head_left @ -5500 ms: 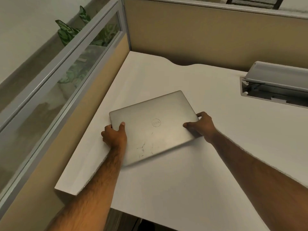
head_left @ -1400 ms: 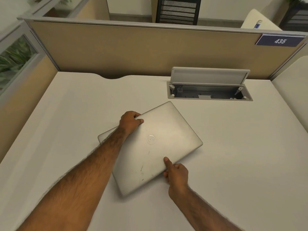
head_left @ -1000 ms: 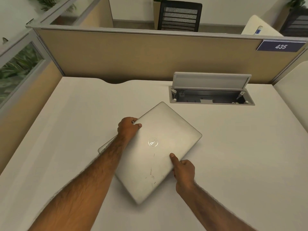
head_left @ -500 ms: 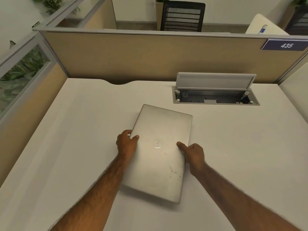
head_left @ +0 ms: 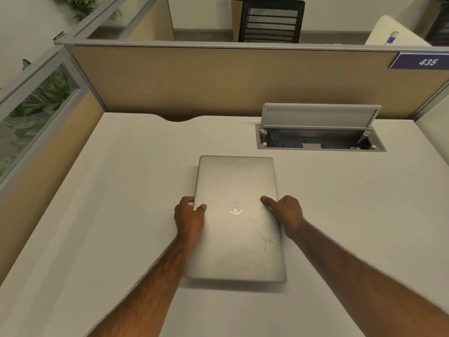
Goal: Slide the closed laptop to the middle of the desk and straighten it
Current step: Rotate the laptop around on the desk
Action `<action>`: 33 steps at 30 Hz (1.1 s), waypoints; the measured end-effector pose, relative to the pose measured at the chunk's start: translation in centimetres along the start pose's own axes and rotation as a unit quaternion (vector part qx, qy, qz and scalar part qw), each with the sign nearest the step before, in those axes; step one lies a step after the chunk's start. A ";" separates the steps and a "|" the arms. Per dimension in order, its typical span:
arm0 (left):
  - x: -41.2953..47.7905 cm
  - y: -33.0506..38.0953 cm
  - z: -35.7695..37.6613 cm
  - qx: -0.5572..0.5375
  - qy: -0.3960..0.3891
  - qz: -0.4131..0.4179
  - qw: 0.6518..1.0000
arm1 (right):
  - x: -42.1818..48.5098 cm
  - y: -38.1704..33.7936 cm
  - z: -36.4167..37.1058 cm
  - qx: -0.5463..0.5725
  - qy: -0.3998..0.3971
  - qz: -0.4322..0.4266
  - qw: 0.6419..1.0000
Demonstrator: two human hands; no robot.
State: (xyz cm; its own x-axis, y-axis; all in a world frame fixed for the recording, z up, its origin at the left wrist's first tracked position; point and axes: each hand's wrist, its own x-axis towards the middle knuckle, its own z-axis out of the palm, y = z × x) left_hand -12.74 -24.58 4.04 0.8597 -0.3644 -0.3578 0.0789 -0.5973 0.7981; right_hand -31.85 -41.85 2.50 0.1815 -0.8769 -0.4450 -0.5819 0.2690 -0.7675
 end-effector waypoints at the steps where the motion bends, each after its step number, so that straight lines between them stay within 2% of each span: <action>1: -0.1 -0.1 0.0 -0.003 0.000 -0.002 1.000 | 0.3 -0.2 -0.1 -0.006 -0.004 -0.001 1.000; 25: -2.9 -2.8 0.8 0.019 -0.001 -0.034 0.999 | 4.9 -3.2 0.7 -0.169 -0.084 -0.031 0.982; 33: -2.8 -2.7 1.5 0.029 -0.003 -0.046 0.999 | 6.2 -3.8 1.3 -0.190 -0.085 -0.030 0.978</action>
State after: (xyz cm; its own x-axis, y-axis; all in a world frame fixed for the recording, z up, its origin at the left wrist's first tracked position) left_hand -16.14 -23.02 2.11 0.8469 -0.3106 -0.4316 0.1280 -0.6687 0.7324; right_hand -27.44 -47.80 2.08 0.3356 -0.7989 -0.4992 -0.8127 0.0224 -0.5823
